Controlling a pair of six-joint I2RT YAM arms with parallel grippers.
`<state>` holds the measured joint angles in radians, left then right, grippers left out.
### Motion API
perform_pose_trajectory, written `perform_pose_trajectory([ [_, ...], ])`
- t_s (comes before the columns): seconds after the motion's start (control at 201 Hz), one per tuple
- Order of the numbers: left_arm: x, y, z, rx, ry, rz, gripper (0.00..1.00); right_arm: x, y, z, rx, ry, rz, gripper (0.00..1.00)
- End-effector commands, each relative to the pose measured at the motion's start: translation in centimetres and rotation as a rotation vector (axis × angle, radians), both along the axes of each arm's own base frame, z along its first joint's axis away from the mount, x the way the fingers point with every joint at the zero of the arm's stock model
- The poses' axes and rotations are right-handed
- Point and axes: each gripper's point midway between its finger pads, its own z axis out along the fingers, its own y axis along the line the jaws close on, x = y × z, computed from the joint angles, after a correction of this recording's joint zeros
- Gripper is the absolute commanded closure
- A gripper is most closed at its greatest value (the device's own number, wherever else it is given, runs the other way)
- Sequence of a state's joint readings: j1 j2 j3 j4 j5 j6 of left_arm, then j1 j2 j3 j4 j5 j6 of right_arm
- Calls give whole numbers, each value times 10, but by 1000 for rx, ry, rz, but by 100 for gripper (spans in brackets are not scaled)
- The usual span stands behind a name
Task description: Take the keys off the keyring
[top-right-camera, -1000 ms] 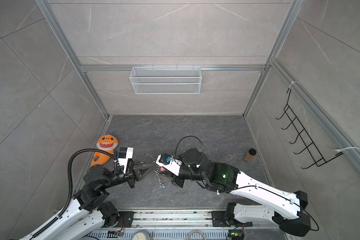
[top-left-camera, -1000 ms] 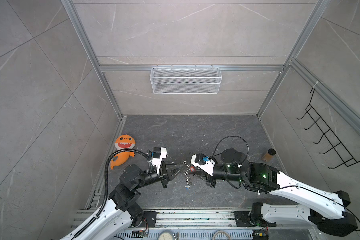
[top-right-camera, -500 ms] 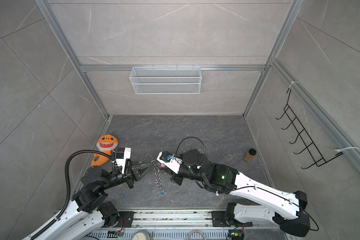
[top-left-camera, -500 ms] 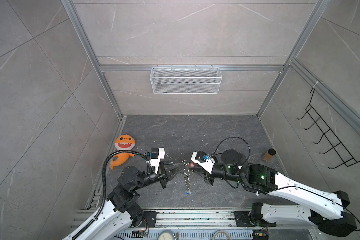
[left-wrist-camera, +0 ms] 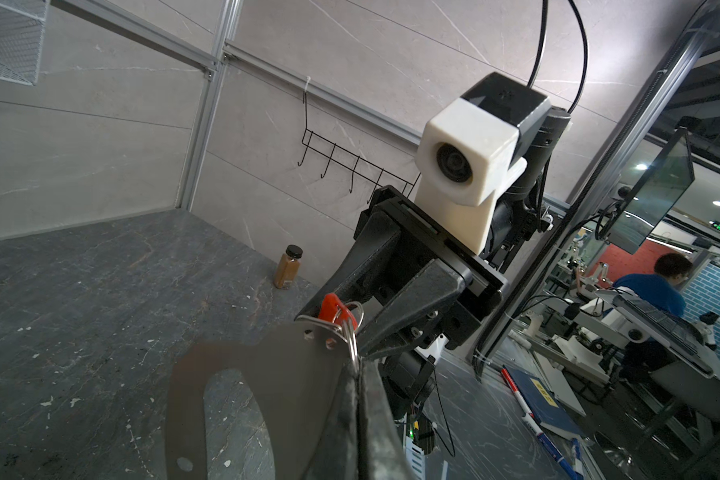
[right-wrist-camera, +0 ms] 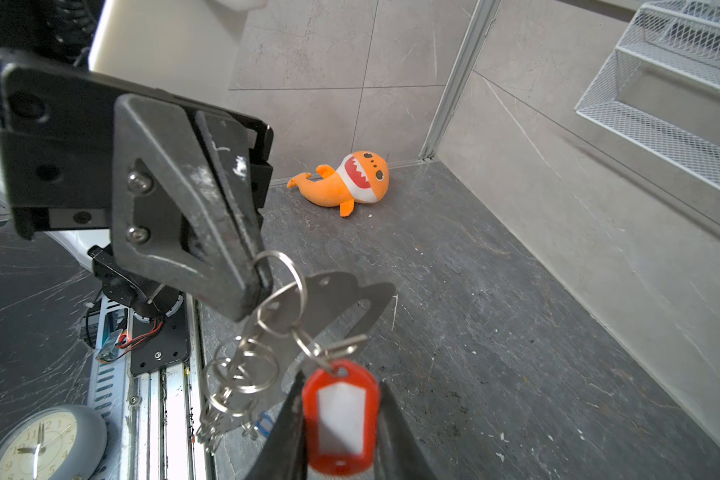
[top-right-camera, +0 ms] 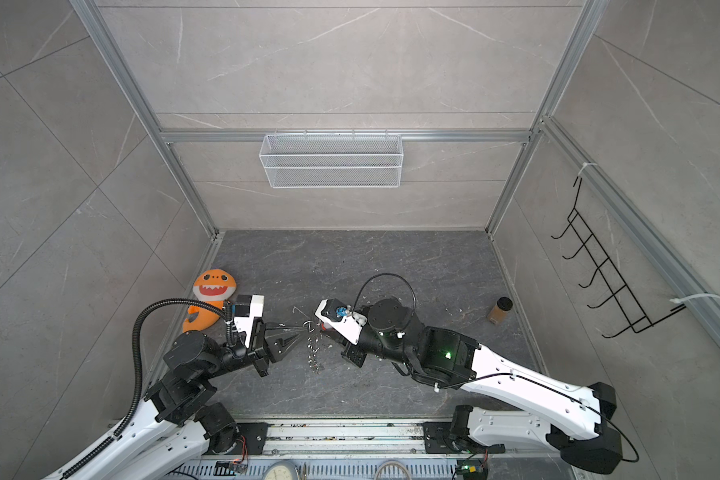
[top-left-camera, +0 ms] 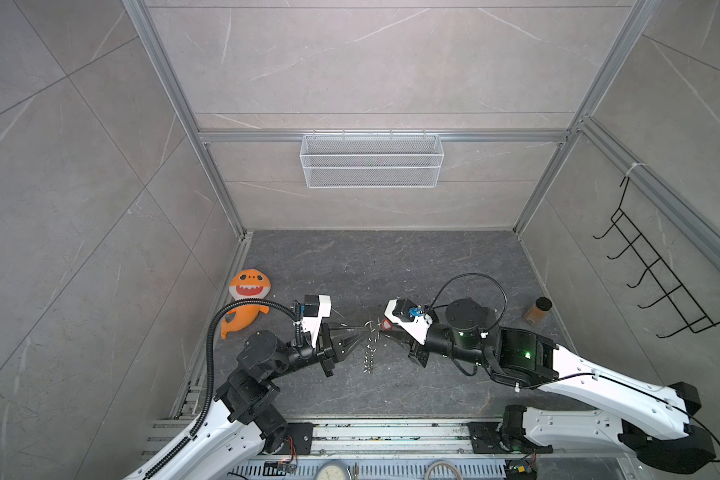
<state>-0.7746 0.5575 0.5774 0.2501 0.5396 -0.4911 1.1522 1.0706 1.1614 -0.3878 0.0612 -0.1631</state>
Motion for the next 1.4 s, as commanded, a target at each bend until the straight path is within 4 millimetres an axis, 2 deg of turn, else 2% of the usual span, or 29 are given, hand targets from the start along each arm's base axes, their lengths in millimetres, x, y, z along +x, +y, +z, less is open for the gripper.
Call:
perform_pose_trajectory([
  [0.0,-19,-1,27,-67,-58,-102,100,9,-9,22,-1,-66,-42,97],
  [0.169,-22,-5,23,-59,-38,-148,100,6,-7,33,-3,-97,-8,97],
  [0.508,-29,-10,18,-30,-36,-212,100,-6,-6,43,-58,-135,89,95],
  [0.991,-37,-10,19,-48,-46,-260,100,-18,2,67,-82,-145,182,90],
  [1.19,-37,-10,21,-58,-50,-257,100,-23,11,73,-55,-137,216,84],
  [1.395,-35,-11,20,-57,-45,-250,100,-26,22,71,-44,-117,246,74],
])
